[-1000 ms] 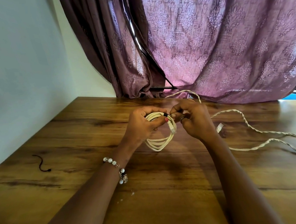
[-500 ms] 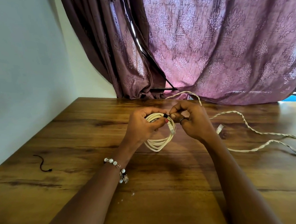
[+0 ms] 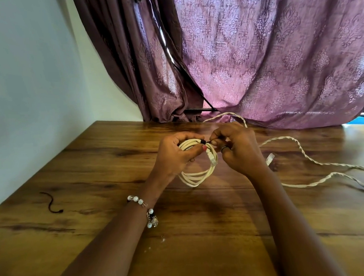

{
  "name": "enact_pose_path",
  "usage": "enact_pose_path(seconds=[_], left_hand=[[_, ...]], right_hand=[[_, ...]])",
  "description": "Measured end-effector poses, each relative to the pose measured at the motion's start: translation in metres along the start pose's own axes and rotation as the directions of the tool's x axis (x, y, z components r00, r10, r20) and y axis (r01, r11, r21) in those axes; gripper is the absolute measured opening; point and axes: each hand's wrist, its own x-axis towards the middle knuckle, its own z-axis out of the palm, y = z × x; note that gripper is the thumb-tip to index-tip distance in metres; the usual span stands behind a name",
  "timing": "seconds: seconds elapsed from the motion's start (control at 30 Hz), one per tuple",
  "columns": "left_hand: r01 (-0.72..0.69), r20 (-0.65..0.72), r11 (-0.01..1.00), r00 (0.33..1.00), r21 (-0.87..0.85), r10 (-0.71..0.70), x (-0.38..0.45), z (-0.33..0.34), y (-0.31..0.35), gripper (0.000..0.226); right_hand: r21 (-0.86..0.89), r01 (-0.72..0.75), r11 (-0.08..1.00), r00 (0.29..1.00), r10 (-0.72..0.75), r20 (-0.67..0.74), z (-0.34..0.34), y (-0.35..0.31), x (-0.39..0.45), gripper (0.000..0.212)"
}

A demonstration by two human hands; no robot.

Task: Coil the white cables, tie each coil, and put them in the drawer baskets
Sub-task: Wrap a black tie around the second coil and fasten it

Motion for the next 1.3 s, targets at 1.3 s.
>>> enact_pose_path(seconds=[1.3], left_hand=[[0.031,0.026,0.997,0.999,-0.069,-0.029,0.0029,0.0028,-0.0068,0.021]], right_hand=[[-0.280,0.144,0.949,0.989,-0.128,0.077,0.0063,-0.0038,-0.0005,0.025]])
